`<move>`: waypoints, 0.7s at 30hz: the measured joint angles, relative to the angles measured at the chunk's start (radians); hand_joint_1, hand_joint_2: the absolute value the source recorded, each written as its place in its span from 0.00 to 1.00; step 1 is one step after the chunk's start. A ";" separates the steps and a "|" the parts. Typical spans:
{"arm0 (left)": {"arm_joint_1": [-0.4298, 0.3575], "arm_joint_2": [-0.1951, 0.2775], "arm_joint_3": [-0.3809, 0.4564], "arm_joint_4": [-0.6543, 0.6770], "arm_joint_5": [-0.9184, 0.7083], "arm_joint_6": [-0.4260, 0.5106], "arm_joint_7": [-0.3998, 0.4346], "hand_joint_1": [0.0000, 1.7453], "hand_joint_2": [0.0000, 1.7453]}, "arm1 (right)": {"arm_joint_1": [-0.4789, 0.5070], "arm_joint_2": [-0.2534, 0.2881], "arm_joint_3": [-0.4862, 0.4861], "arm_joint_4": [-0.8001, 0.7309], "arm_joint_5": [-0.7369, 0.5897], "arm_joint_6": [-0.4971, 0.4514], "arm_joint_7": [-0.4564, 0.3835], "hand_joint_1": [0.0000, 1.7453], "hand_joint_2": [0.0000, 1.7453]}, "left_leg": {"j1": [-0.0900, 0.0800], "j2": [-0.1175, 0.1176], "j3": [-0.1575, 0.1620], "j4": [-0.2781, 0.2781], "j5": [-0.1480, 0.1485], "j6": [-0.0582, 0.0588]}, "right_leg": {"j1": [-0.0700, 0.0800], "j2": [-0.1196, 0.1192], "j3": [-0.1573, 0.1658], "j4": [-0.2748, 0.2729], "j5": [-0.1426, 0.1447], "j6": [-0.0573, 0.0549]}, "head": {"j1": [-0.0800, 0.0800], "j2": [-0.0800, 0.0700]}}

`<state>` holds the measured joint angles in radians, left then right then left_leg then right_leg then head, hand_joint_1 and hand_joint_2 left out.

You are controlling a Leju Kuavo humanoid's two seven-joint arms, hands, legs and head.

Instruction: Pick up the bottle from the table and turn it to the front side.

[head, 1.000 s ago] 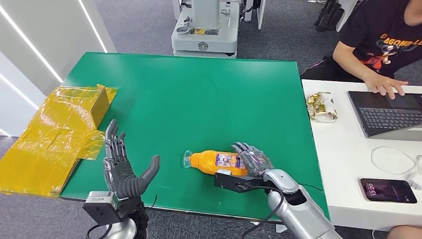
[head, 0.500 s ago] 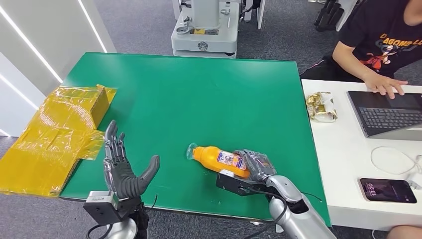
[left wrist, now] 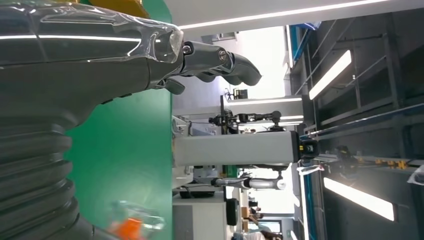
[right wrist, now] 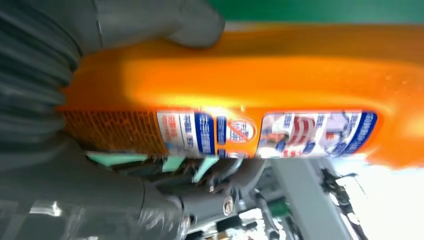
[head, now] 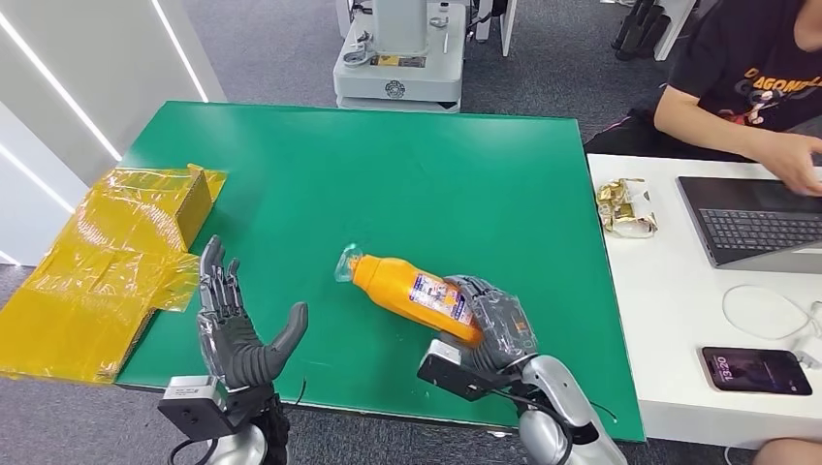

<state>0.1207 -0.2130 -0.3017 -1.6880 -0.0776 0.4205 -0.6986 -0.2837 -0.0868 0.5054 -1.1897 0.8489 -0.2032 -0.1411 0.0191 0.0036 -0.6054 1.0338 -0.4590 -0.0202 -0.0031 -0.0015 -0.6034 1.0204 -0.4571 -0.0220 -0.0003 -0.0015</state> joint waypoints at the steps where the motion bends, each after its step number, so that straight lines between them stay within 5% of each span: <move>1: 0.000 0.000 0.000 0.000 -0.001 -0.002 0.001 0.00 1.00 | 0.006 0.004 -0.003 -0.010 0.010 -0.033 -0.021 1.00 1.00 | 0.000 0.000 0.000 0.000 0.000 0.000 | 0.000 0.000 0.000 0.000 0.000 0.000 | 0.000 0.000; 9: -0.006 0.001 -0.005 0.018 -0.011 -0.048 0.033 0.00 1.00 | 0.050 0.027 -0.014 -0.063 0.049 -0.171 -0.101 1.00 1.00 | 0.000 0.000 0.000 0.000 0.000 0.000 | 0.000 0.000 0.000 0.000 0.000 0.000 | 0.000 0.000; 16: -0.052 0.000 -0.041 0.057 0.021 -0.255 0.103 0.00 1.00 | 0.070 0.050 -0.015 -0.072 0.017 -0.339 -0.210 1.00 1.00 | 0.000 0.000 0.000 0.000 0.000 0.000 | 0.000 0.000 0.000 0.000 0.000 0.000 | 0.000 0.000; 21: -0.097 0.004 -0.069 0.080 0.033 -0.307 0.116 0.00 1.00 | 0.059 0.063 -0.008 -0.059 -0.024 -0.356 -0.238 1.00 1.00 | 0.000 0.000 0.000 0.000 0.000 0.000 | 0.000 0.000 0.000 0.000 0.000 0.000 | 0.000 0.000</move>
<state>0.0233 -0.2091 -0.3709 -1.6080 -0.0449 0.1137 -0.5827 -0.2247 -0.0240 0.4977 -1.2488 0.8245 -0.5591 -0.3796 0.0190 0.0039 -0.6055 1.0338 -0.4590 -0.0202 -0.0031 -0.0013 -0.6033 1.0205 -0.4571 -0.0221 -0.0003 -0.0015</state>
